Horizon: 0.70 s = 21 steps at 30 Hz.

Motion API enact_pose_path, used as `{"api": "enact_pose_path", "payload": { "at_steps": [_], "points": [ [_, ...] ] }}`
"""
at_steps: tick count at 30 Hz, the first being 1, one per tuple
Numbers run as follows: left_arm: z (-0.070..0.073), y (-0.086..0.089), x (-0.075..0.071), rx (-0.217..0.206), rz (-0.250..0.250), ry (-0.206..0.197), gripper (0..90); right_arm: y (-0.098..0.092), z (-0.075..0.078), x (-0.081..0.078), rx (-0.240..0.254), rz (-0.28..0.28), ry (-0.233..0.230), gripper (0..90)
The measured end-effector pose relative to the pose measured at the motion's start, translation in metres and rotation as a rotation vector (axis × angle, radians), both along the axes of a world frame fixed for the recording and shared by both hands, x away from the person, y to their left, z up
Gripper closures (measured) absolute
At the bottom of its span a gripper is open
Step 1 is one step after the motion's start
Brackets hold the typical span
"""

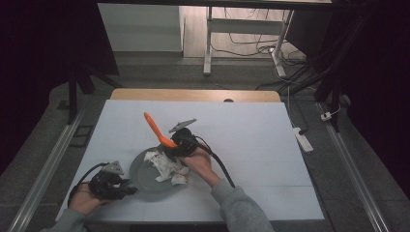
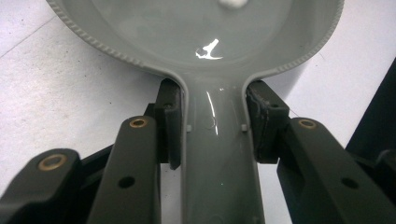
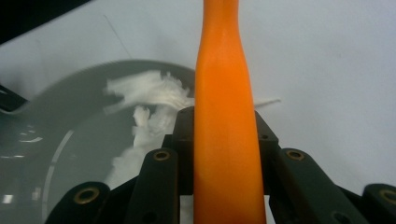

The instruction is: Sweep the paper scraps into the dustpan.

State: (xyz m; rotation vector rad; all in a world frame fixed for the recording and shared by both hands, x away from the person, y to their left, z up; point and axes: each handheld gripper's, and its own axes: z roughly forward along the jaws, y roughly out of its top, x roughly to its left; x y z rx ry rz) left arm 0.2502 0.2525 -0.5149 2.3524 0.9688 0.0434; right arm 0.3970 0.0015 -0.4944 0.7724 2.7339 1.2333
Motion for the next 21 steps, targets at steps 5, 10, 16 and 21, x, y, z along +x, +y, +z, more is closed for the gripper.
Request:
{"api": "enact_pose_path", "payload": {
  "at_steps": [5, 10, 16, 21],
  "points": [
    [0.000, 0.000, 0.000, -0.001, -0.001, 0.001, 61.2, -0.009, 0.018, 0.000, 0.051, -0.023, -0.024, 70.8],
    [0.000, 0.000, 0.000, -0.001, -0.002, 0.002, 61.2, -0.029, 0.029, 0.011, 0.074, -0.097, -0.059, 70.8],
    [0.000, 0.000, 0.000, 0.000, -0.002, 0.002, 61.2, -0.044, 0.028, 0.026, 0.058, -0.167, -0.068, 70.8],
    [0.000, 0.001, 0.000, -0.002, 0.000, 0.009, 61.2, -0.044, 0.018, 0.037, 0.028, -0.184, -0.058, 70.8]
  ]
}}
